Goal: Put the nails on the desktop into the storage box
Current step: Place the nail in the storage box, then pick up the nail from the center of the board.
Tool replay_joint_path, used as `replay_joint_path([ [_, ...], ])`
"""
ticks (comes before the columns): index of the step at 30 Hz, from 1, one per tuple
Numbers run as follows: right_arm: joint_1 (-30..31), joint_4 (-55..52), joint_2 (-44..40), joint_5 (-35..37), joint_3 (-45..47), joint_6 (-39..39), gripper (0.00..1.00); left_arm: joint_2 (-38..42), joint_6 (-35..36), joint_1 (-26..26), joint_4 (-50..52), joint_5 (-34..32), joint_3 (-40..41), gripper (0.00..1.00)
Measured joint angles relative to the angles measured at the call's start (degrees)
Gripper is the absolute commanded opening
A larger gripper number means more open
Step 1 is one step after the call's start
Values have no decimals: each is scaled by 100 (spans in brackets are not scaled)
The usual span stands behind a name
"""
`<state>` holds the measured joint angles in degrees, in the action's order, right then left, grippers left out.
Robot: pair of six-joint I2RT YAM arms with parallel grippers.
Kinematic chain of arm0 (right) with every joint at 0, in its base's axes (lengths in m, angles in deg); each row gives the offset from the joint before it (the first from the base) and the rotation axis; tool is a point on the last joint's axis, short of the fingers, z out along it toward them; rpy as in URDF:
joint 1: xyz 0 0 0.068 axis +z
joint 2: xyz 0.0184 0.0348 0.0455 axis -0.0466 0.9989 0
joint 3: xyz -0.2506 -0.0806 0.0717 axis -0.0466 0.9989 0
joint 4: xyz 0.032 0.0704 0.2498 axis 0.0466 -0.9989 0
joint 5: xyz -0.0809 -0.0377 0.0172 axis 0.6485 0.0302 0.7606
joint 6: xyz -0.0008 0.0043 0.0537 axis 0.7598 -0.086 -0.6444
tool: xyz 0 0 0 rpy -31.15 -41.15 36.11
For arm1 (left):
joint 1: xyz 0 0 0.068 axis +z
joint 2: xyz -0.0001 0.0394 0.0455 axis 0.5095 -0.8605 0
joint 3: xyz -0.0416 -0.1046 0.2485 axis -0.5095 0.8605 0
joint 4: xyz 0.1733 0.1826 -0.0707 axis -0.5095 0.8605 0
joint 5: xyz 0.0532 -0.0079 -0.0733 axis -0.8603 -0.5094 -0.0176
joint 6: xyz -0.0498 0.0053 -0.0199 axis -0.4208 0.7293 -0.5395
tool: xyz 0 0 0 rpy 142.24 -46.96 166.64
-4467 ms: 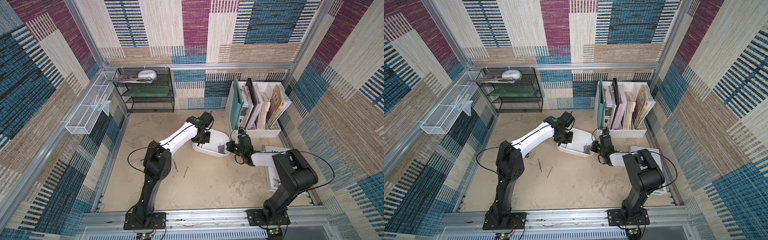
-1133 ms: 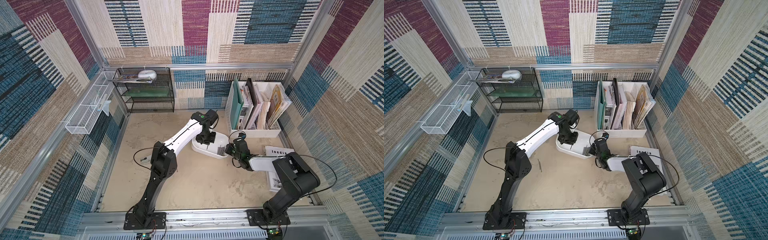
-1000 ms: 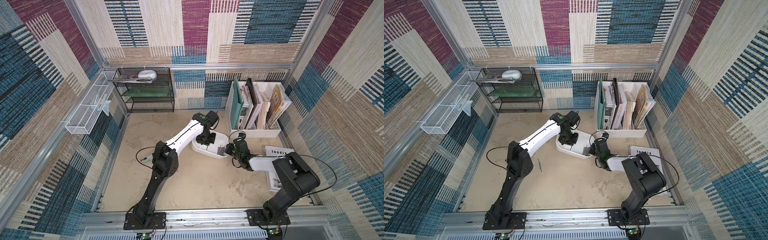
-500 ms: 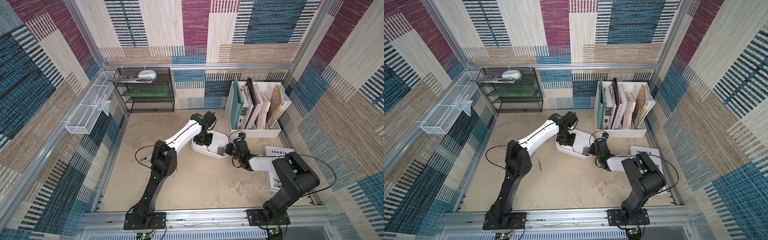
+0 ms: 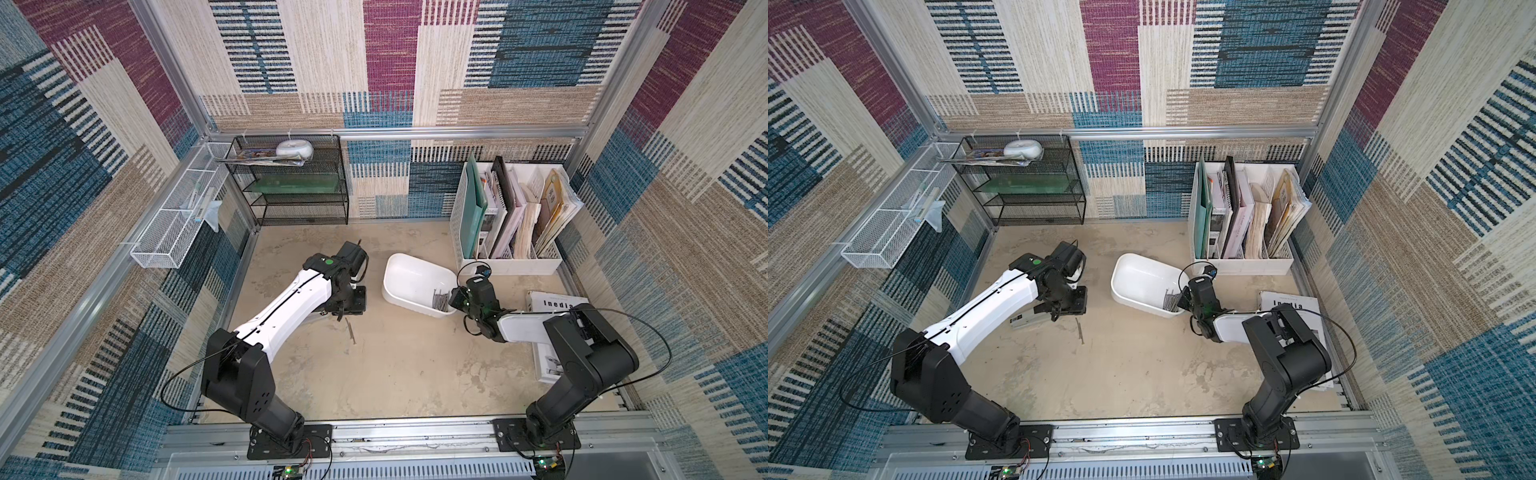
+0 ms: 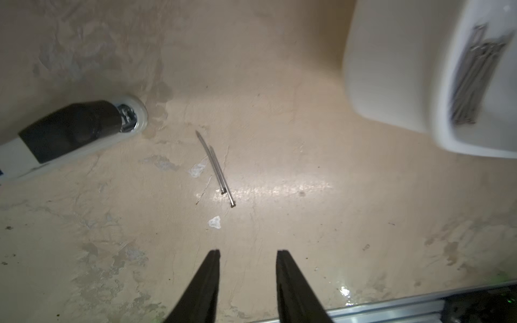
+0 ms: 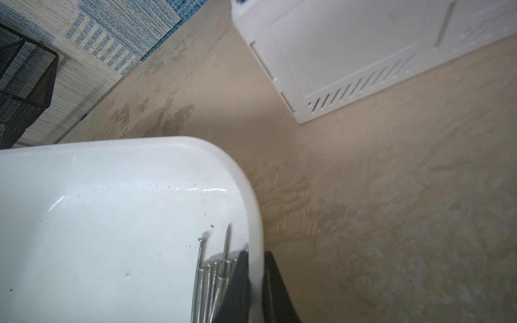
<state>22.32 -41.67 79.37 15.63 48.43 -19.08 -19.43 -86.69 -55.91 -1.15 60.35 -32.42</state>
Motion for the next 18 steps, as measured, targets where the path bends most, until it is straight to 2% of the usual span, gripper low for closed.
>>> replay_joint_path([
  [5, 0, 2, 4, 2, 0, 4, 0, -293, -26, 199, -693, 72, 695, 31],
  [18, 2, 114, 129, -42, -2, 20, 0, -1060, -24, 614, -1486, 85, 697, 28],
])
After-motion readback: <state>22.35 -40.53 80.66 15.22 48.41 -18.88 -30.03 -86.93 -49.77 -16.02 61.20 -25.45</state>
